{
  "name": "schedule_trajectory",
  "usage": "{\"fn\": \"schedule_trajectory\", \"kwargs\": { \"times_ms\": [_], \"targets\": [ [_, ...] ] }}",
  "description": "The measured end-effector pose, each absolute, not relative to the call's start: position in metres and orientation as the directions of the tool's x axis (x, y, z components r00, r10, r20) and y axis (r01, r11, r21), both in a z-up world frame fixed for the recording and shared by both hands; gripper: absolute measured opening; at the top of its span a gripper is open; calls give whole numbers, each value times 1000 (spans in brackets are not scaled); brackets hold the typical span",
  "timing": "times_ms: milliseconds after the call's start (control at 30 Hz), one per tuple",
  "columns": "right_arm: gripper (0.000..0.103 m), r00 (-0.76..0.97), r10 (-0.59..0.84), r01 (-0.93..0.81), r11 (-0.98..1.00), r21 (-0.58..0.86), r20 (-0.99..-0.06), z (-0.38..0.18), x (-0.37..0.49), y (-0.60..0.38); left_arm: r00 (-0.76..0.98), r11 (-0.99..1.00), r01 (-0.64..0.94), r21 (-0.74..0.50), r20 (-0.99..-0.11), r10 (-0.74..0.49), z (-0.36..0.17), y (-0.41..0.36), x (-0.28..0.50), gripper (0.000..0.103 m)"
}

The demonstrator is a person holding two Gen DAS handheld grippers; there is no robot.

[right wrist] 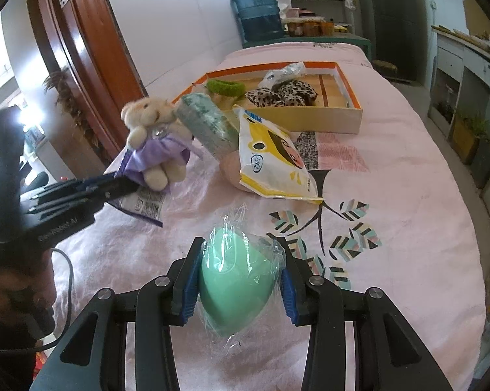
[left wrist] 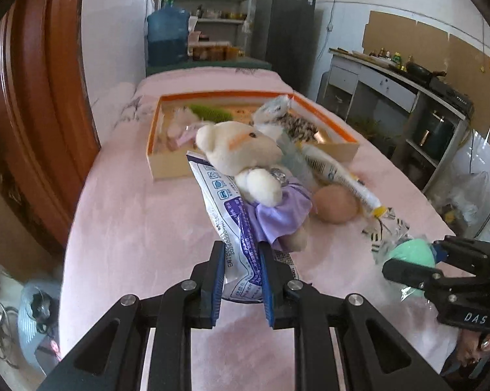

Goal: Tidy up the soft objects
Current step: 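Carry the blue-printed packet and green sponge over the box with both grippers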

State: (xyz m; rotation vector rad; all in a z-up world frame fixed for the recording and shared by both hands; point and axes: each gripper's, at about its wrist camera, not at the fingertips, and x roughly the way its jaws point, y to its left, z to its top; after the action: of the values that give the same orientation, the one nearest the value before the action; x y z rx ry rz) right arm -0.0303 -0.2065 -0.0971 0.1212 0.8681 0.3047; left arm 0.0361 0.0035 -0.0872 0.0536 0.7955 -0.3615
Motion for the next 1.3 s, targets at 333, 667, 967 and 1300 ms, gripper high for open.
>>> {"fn": "schedule_trajectory", "kwargs": {
  "times_ms": [333,667,967,1300],
  "targets": [
    [43,596,317,-203,948,244,-738,-101,-28,-210,584,926,347,-151,-737,-339,-98,17,39,23],
    [43,591,321,-198,947,252,-740,-103,-27,-210,543,915,333,-226,-748,-382,-108,28,40,27],
    [43,598,317,-202,949,244,-736,-101,-30,-210,705,947,322,19,-673,-226,-81,19,21,18],
    [43,624,314,-214,949,230,-716,-90,-30,-210,791,930,329,161,-585,-178,-52,4,1,18]
  ]
}}
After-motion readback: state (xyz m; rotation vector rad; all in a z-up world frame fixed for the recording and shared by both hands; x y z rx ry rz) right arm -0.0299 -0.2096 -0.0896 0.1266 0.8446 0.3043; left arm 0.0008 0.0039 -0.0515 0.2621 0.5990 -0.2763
